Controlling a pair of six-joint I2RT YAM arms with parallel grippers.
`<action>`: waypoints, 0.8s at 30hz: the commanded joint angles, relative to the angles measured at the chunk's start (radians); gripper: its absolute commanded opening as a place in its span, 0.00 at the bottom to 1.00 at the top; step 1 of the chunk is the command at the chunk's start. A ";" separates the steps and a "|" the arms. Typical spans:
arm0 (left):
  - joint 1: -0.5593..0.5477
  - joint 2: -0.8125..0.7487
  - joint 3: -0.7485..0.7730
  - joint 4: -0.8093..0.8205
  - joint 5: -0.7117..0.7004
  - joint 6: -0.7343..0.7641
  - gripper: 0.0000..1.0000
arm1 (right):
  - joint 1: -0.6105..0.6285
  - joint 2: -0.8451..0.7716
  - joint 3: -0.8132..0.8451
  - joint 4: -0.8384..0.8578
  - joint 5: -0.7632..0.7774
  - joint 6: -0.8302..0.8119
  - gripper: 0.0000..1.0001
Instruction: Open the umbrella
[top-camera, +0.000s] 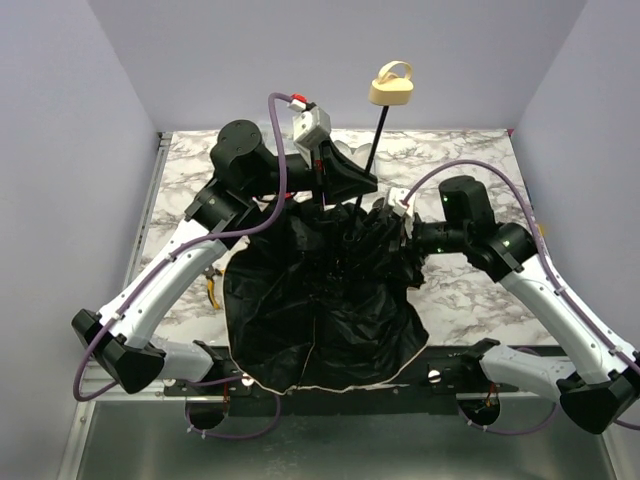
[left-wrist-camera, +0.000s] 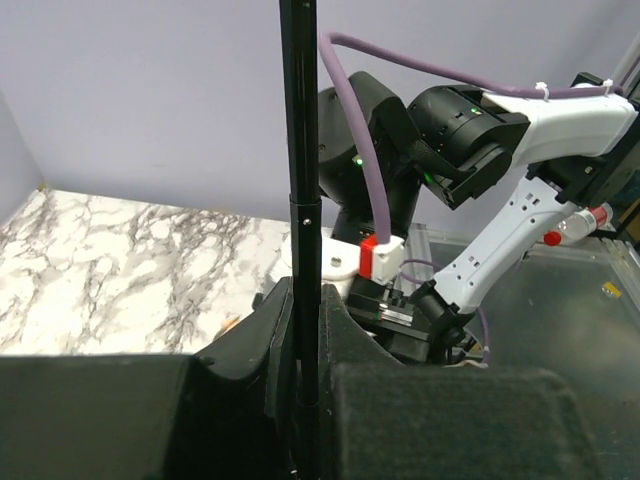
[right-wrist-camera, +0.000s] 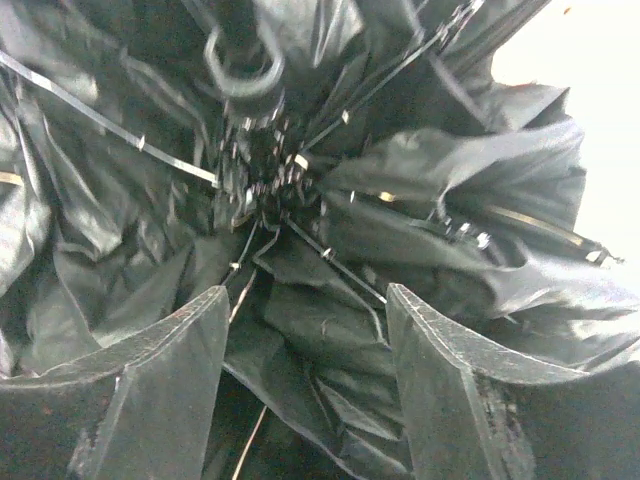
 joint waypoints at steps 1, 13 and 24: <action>0.024 -0.063 0.043 0.021 0.039 0.016 0.00 | 0.000 -0.045 -0.045 -0.196 -0.002 -0.193 0.70; 0.035 -0.047 0.074 0.009 0.139 0.033 0.00 | 0.000 -0.074 -0.047 -0.250 0.099 -0.230 0.76; 0.031 -0.053 0.070 -0.026 0.249 0.129 0.00 | 0.000 -0.028 0.148 0.178 0.149 0.282 0.57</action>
